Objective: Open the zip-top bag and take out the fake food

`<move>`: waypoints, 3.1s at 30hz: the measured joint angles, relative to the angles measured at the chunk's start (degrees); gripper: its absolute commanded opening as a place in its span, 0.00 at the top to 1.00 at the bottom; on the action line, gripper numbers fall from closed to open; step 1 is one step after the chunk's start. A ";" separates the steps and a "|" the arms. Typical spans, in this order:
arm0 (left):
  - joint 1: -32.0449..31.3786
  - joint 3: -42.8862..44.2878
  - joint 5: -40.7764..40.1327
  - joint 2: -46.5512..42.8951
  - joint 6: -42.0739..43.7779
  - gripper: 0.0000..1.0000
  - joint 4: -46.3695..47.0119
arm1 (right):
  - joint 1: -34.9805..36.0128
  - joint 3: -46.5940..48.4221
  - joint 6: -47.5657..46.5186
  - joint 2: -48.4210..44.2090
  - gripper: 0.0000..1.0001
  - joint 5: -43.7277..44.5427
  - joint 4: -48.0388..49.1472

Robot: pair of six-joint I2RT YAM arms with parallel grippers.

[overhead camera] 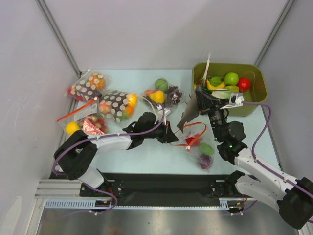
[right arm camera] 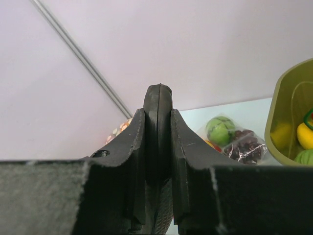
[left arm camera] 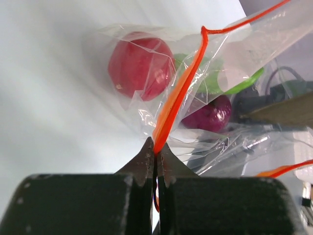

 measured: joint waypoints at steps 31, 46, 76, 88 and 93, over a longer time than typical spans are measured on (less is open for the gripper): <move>10.71 4.11 -11.50 -20.90 9.44 1.00 -24.63 | -48.46 34.14 3.08 27.47 1.00 -26.14 -28.00; 10.80 3.69 -9.44 -21.44 9.38 1.00 -24.33 | -50.80 40.00 -0.81 38.91 0.36 -26.23 -33.09; 10.80 1.49 -8.70 -21.07 7.26 1.00 -19.32 | -4.81 29.66 -6.69 12.26 0.60 -33.07 -47.23; 10.82 -0.61 -8.41 -20.61 6.40 1.00 -16.70 | 6.54 26.77 -8.02 23.56 0.80 -33.46 -60.61; 10.82 -3.10 -7.45 -20.63 6.40 1.00 -14.53 | 9.64 26.10 -9.22 24.17 0.80 -29.53 -65.83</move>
